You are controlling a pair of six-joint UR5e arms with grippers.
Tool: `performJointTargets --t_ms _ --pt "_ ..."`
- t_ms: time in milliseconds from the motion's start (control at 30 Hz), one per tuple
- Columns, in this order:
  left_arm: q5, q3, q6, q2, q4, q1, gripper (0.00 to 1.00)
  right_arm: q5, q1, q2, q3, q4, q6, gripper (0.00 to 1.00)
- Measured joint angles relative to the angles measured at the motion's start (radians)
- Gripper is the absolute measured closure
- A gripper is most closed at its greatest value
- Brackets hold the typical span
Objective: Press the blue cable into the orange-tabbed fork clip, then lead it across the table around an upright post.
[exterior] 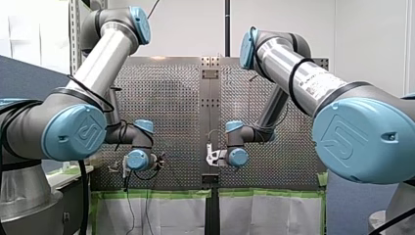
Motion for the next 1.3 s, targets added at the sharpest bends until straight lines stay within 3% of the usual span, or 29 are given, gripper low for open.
performJointTargets --t_ms 467,733,1100,1300 --pt "-0.063 0.055 -0.034 0.0 0.003 -0.05 0.0 0.001 0.0 0.001 0.0 -0.002 0.0 1.0" --pt "-0.071 0.099 -0.054 -0.002 -0.009 -0.071 0.0 -0.002 0.0 0.003 0.0 -0.001 0.0 1.0" --pt "-0.113 0.202 -0.051 -0.087 -0.082 -0.084 0.0 -0.003 0.0 0.003 0.0 0.0 0.0 1.0" --pt "-0.131 0.26 -0.049 -0.105 -0.109 -0.085 0.0 -0.003 0.0 0.003 0.0 0.0 0.0 1.0"
